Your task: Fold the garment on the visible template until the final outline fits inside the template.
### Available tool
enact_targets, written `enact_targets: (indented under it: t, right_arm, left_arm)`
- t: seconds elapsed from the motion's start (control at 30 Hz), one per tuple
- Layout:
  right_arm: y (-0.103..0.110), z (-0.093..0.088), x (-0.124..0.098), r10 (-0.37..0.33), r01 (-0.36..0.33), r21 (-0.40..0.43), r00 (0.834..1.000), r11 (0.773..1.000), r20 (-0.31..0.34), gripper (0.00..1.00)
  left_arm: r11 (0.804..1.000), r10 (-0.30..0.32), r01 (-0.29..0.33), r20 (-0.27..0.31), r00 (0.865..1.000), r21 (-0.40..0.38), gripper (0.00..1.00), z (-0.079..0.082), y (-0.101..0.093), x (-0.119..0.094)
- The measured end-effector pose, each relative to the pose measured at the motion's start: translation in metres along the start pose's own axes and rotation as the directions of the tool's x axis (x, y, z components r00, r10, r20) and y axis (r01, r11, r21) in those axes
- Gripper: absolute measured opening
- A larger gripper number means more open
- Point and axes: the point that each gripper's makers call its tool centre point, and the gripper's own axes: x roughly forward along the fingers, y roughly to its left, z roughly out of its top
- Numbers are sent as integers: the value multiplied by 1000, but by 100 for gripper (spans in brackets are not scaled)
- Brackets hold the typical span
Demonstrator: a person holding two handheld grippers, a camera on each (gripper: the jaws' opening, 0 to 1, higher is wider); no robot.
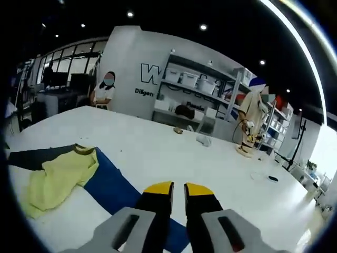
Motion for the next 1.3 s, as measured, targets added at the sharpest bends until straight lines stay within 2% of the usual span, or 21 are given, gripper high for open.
enact_targets:
  t: [0.1,0.17,0.3,0.4,0.47,0.5,0.53,0.57,0.63,0.7,0.8,0.9,1.0,1.1,1.17,1.2,1.3]
  right_arm:
    - [16,9,-10,23,-23,3,999,1000,24,4]
    - [42,18,-23,71,-70,-22,996,997,48,5]
    - [74,20,-38,133,-130,-40,989,991,58,5]
    - [110,20,-55,203,-199,-62,977,978,64,5]
    - [137,19,-66,257,-252,-76,964,965,68,5]
    - [139,19,-67,261,-255,-77,963,964,70,5]
    - [161,19,-76,306,-300,-83,949,950,73,5]
    - [169,18,-79,317,-310,-89,946,947,73,5]
    - [194,17,-90,369,-362,-95,926,927,74,5]
    - [213,15,-99,396,-387,-109,915,916,74,5]
    - [239,7,-110,449,-441,-119,892,890,56,5]
    - [256,-3,-118,472,-463,-137,881,876,39,5]
    - [261,-9,-120,475,-467,-147,879,872,29,4]
    - [263,-12,-123,475,-465,-157,880,871,27,4]
    - [262,-14,-123,474,-465,-160,880,871,26,4]
    - [262,-15,-123,473,-464,-160,880,871,25,4]
    - [261,-16,-123,469,-459,-160,883,874,28,5]
  left_arm:
    - [999,-38,38,-1,999,16,45,1,-16,7]
    - [997,-69,70,-5,998,31,45,1,-33,12]
    - [994,-104,104,-1,995,34,44,3,-52,16]
    - [989,-137,138,-12,990,45,44,1,-69,23]
    - [985,-160,161,-22,987,56,44,0,-83,28]
    - [985,-163,164,-23,986,57,44,0,-84,28]
    - [981,-182,183,-26,983,67,43,-1,-95,32]
    - [980,-186,188,-31,982,68,43,-1,-98,33]
    - [975,-204,206,-44,978,77,43,-4,-109,37]
    - [971,-221,225,-55,974,82,43,-7,-118,41]
    - [969,-226,232,-71,972,83,42,-11,-125,45]
    - [968,-227,235,-92,970,88,40,-18,-132,50]
    - [974,-186,201,-135,973,104,39,-30,-131,60]
    - [978,-159,179,-169,973,109,38,-39,-129,67]
    - [980,-140,161,-171,975,113,37,-41,-128,75]
    - [985,-112,134,-182,977,112,36,-43,-124,77]
    - [989,-77,100,-195,978,108,35,-46,-118,86]
